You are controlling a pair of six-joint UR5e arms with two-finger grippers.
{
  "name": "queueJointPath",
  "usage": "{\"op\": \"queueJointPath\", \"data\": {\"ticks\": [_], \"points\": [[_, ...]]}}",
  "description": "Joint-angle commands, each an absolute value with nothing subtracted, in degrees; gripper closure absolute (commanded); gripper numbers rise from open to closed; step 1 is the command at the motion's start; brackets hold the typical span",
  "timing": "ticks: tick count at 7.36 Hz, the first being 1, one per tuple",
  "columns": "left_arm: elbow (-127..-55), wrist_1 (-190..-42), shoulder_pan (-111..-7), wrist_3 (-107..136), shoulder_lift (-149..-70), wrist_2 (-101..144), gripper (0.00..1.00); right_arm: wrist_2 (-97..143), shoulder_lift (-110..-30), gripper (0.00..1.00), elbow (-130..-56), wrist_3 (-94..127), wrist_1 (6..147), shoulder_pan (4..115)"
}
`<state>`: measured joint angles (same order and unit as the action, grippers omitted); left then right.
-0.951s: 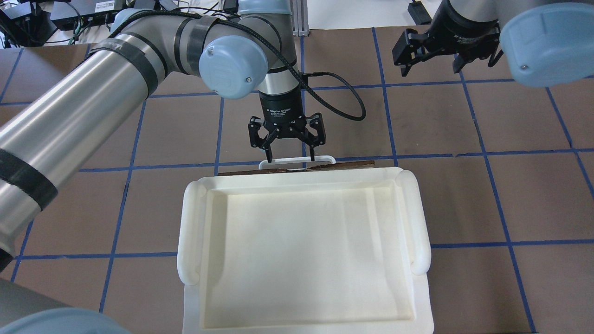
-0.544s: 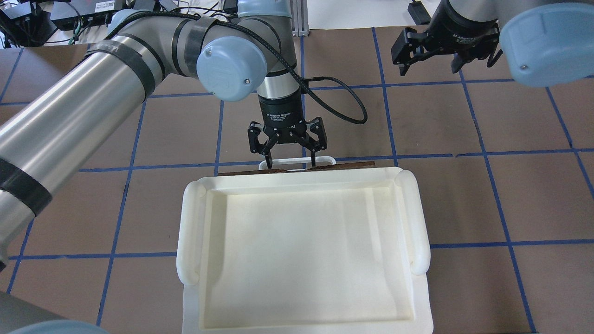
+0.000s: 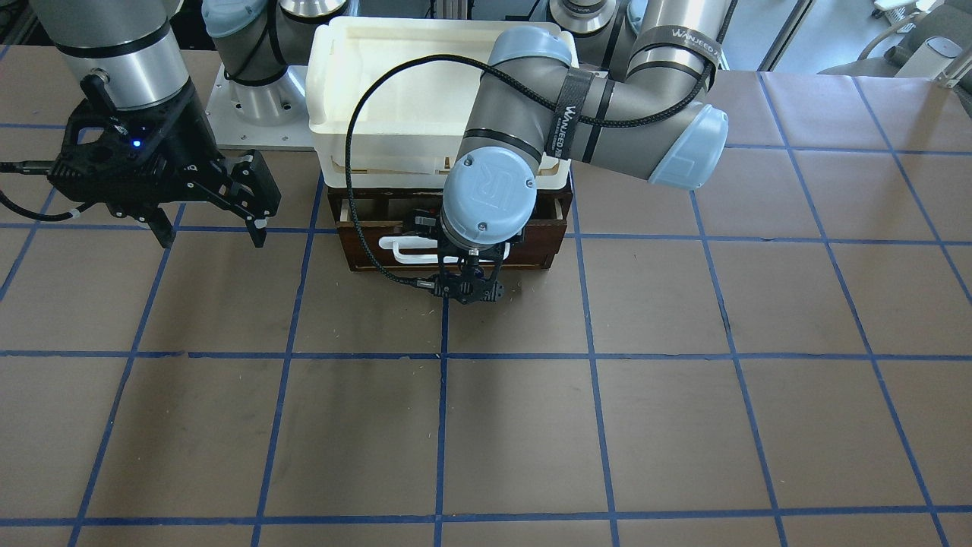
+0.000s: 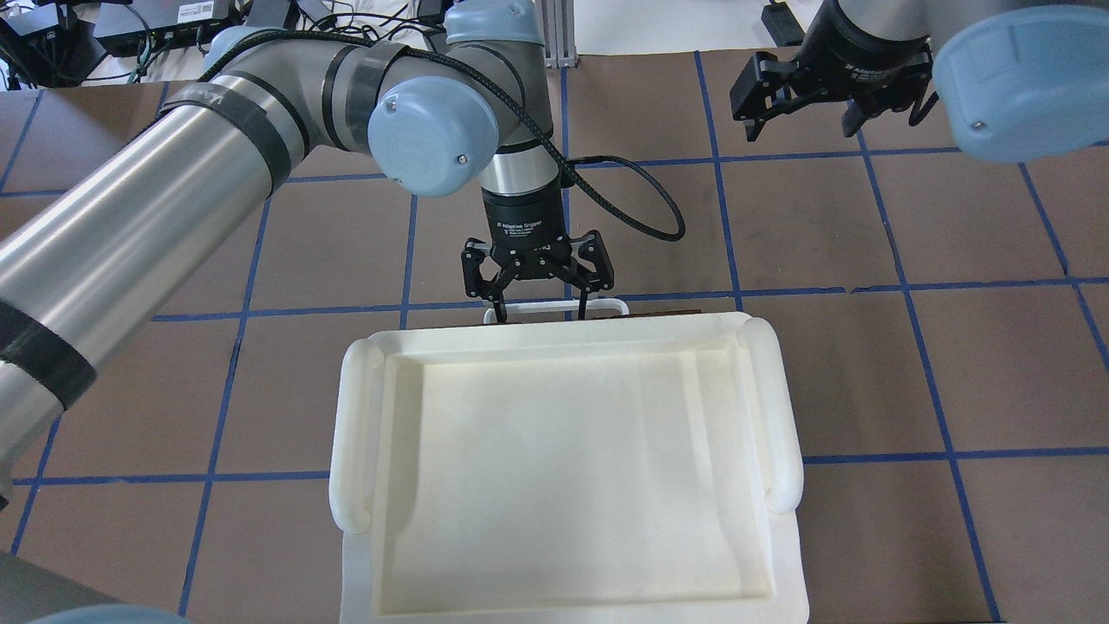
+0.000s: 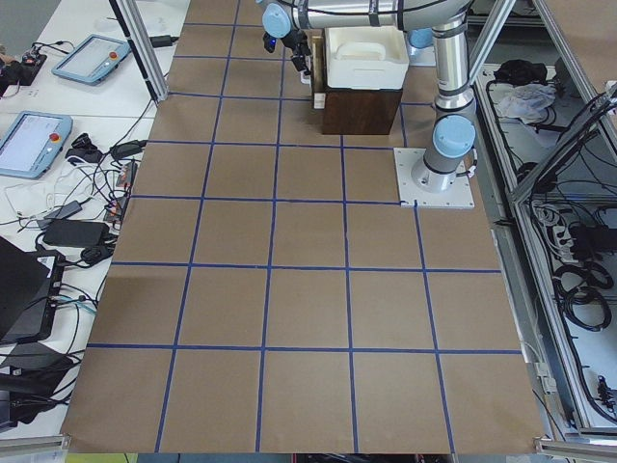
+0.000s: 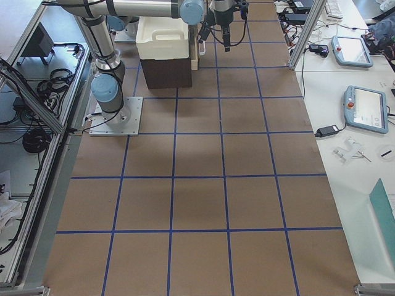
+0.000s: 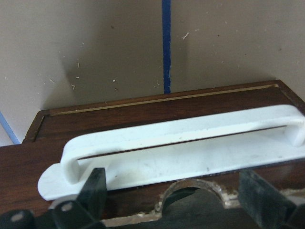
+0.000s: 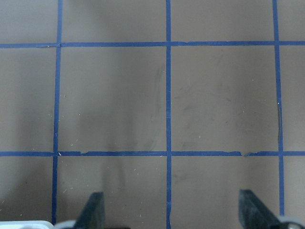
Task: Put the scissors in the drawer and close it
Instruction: 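Press the left gripper against the handle to seat the drawer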
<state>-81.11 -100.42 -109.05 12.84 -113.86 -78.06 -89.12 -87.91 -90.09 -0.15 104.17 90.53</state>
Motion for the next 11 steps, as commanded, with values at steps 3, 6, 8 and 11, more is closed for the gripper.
{"op": "queueJointPath", "data": {"ticks": [3, 6, 8, 11], "points": [[-80.07, -101.42, -108.46, 13.09, -113.03, -77.87, 0.0, -90.0, -88.33, 0.0, -90.09, 0.26, 105.11, 90.53], [-79.54, -97.68, -107.58, 12.83, -113.89, -78.39, 0.0, -90.0, -88.07, 0.0, -90.09, 0.26, 105.12, 90.53], [-79.54, -89.17, -107.31, 13.09, -116.27, -78.4, 0.0, -90.09, -87.89, 0.0, -90.09, 0.18, 105.47, 90.53], [-80.94, -87.71, -107.67, 13.1, -117.42, -78.84, 0.0, -90.17, -87.89, 0.0, -90.09, 0.26, 105.91, 90.53]]}}
